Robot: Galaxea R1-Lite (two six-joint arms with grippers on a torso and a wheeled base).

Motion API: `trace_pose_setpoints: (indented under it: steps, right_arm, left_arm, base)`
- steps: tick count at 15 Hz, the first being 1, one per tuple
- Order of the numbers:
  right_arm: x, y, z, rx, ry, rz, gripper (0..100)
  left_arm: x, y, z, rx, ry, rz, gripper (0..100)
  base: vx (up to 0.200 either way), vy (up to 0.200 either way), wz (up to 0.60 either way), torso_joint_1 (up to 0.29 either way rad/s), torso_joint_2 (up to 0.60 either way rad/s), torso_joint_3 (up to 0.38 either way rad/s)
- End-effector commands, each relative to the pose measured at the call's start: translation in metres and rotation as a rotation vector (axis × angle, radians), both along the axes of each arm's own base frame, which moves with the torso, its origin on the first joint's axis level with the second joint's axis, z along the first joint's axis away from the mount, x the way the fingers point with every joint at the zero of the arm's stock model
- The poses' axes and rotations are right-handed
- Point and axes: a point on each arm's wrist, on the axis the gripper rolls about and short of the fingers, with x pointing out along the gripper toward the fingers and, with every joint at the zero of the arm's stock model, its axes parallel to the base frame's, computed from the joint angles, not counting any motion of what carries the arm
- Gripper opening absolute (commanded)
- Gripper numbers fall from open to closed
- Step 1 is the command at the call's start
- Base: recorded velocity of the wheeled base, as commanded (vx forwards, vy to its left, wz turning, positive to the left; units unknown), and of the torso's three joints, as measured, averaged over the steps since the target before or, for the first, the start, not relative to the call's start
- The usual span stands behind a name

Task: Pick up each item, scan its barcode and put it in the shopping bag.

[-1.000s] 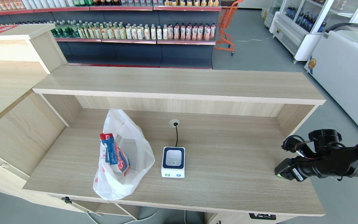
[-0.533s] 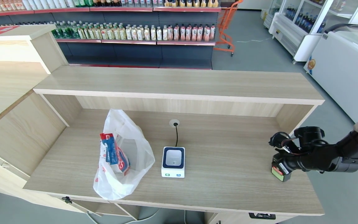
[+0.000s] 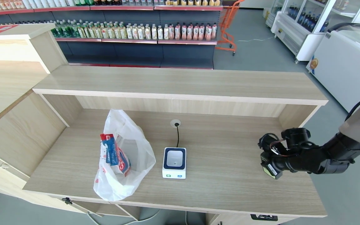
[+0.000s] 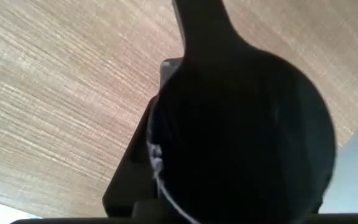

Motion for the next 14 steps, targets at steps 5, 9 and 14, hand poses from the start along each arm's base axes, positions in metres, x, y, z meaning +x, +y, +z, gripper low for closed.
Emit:
trace_pose_setpoints:
  steps: [5, 9, 14]
  right_arm:
    - [-0.091, 0.009, 0.095, -0.081, -0.527, 0.221, 0]
    - [-0.111, 0.050, 0.080, -0.254, -0.858, 1.314, 0]
    - [-0.146, 0.148, 0.044, -0.381, -1.070, 1.956, 0]
  left_arm:
    - [0.000, 0.000, 0.000, 0.001, -0.001, 0.000, 100]
    - [0.000, 0.000, 0.000, 0.001, -0.001, -0.001, 100]
    - [0.000, 0.000, 0.000, 0.001, -0.001, 0.000, 100]
  base:
    - [0.000, 0.000, 0.00, 0.000, 0.00, 0.000]
    - [0.000, 0.000, 0.00, 0.000, 0.00, 0.000]
    - [0.000, 0.000, 0.00, 0.000, 0.00, 0.000]
